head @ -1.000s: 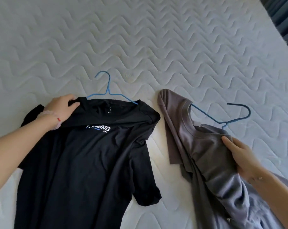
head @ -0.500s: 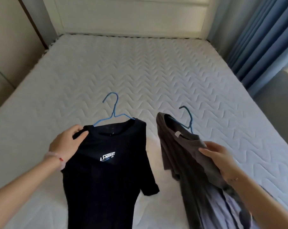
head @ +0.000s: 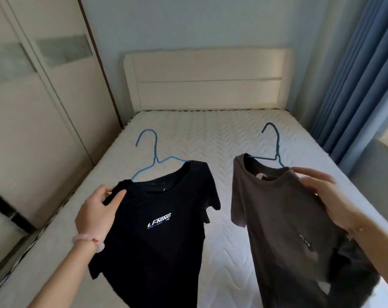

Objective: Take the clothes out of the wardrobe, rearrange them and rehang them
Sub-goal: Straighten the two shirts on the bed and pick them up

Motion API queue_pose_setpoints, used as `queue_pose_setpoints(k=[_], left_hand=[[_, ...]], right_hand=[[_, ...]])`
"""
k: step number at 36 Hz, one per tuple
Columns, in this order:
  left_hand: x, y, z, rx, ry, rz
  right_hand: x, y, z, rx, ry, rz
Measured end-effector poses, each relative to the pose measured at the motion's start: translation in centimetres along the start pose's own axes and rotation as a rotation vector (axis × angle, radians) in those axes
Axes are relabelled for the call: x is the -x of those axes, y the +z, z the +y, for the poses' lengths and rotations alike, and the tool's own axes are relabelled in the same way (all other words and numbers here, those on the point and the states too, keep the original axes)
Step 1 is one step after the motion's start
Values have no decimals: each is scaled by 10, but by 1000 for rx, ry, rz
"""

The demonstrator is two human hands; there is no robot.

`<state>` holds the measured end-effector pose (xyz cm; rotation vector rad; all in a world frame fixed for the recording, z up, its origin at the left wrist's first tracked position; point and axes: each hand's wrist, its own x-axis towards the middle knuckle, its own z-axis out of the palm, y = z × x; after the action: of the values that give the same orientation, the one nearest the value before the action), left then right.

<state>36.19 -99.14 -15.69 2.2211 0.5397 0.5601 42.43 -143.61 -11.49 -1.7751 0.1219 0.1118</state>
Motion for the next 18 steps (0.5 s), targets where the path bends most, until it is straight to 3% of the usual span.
queue_pose_setpoints(k=[8,18], left_hand=[[72,-99,47,-6,7,312],[197,-163,25,246,-233,489]], right_hand=[[48,-24,-49,-43,-179,-73],[97,0,-53,-33,-300,-363]])
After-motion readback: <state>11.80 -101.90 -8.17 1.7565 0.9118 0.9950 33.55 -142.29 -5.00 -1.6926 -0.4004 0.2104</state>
